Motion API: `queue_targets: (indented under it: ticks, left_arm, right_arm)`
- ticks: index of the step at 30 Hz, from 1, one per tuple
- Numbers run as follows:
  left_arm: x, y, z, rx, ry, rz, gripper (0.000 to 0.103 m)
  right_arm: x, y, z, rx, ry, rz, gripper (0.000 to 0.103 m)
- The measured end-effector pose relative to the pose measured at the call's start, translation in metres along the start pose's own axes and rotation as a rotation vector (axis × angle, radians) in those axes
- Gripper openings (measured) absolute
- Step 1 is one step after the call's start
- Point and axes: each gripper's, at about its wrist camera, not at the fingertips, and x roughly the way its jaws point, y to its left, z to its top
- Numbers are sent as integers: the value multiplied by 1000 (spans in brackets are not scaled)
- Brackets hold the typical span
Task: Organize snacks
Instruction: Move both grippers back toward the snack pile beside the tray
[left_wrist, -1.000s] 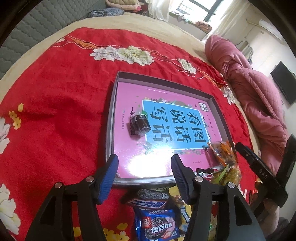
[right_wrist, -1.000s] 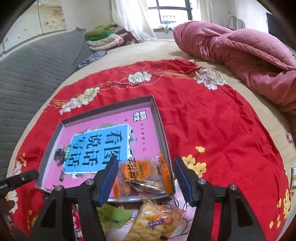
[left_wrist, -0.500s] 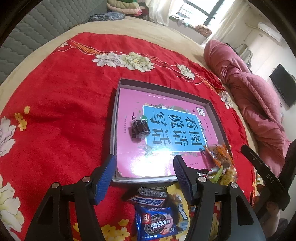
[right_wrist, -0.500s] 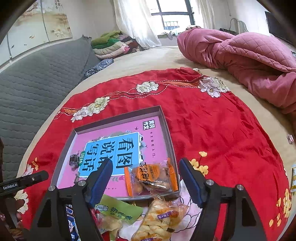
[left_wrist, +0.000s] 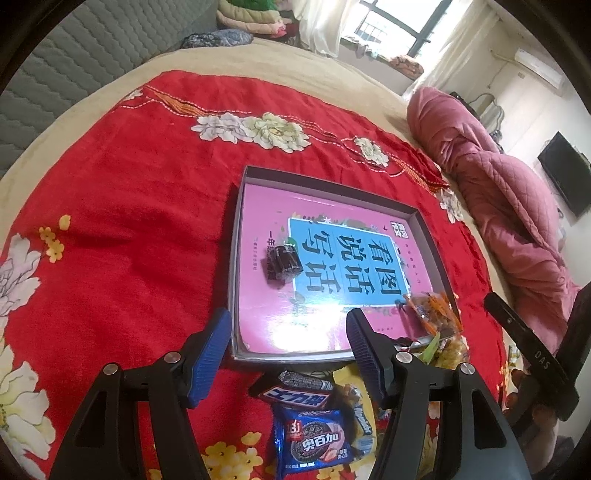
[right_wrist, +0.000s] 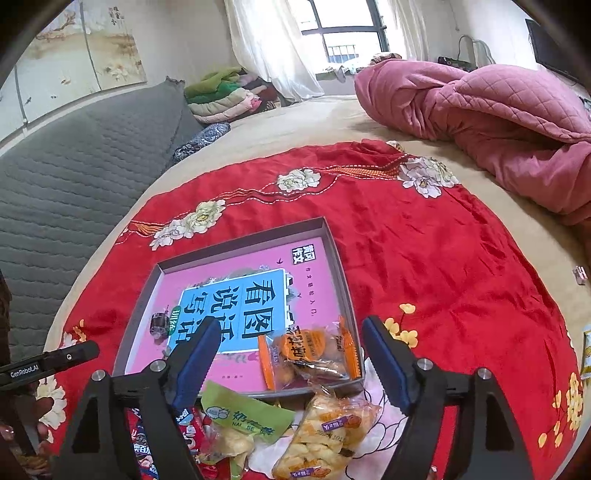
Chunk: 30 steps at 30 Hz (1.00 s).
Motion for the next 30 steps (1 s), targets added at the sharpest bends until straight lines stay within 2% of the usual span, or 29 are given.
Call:
queue_targets:
  ticks: [4,6,30]
  left_arm:
    - [-4,0,-1,-8,-1,-10,67]
    - [-6,0,-1,-6,-3,-6,72]
    - [-23,-14,-13,16,6,-36,72]
  right_arm:
    - [-3,0,0,1,-3,5,80]
    - [-6,0,-1,2,-6,6,80]
    - [-37,-6,-10,29,-26,16,84]
